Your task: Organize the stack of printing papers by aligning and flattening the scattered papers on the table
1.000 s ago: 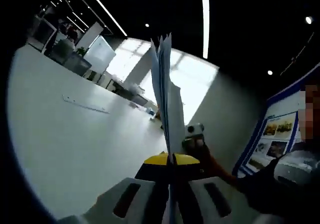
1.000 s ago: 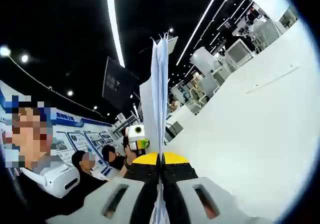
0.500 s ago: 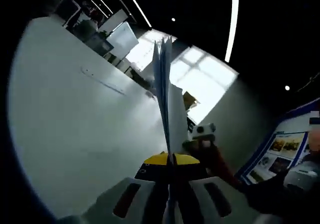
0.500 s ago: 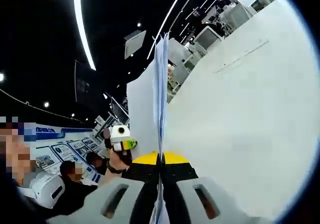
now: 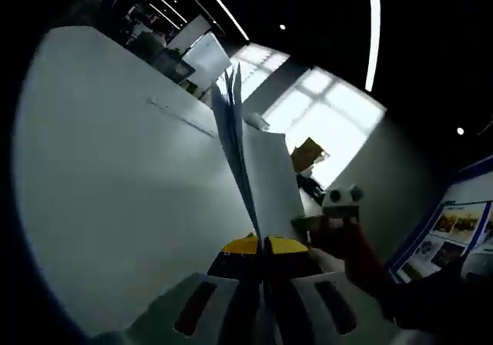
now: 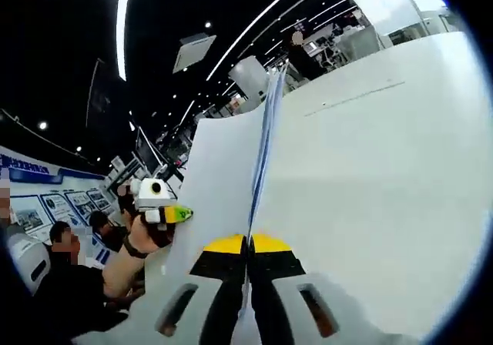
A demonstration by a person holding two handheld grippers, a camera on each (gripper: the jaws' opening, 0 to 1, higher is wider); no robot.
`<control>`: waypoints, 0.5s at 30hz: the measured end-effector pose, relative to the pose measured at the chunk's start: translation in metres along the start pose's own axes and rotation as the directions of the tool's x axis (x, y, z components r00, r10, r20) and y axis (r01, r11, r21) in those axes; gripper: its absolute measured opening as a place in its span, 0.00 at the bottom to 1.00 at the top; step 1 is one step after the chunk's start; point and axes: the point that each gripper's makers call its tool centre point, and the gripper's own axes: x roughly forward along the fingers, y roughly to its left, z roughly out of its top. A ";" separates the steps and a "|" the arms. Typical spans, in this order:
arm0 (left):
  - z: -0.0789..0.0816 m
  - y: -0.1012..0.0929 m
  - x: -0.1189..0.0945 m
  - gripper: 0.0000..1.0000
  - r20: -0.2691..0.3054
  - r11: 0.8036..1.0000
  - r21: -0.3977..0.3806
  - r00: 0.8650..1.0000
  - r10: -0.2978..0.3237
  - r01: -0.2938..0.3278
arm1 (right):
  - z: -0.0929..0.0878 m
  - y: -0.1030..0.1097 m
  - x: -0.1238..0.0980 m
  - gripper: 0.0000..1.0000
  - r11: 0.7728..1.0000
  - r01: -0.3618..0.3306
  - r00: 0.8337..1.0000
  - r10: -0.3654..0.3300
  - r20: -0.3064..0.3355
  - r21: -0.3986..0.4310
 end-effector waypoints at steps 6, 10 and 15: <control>0.000 0.007 0.003 0.06 -0.009 0.999 0.041 0.999 0.035 -0.035 | -0.002 -0.007 0.003 0.00 1.000 0.021 1.000 -0.021 0.000 -0.020; -0.001 0.013 0.003 0.06 -0.019 0.997 0.061 0.998 0.056 -0.055 | -0.005 -0.011 0.004 0.00 0.998 0.045 0.999 -0.046 -0.008 -0.045; -0.003 0.018 0.005 0.07 -0.028 0.994 0.077 0.996 0.085 -0.083 | -0.005 -0.015 0.005 0.00 0.997 0.059 0.998 -0.058 0.007 -0.043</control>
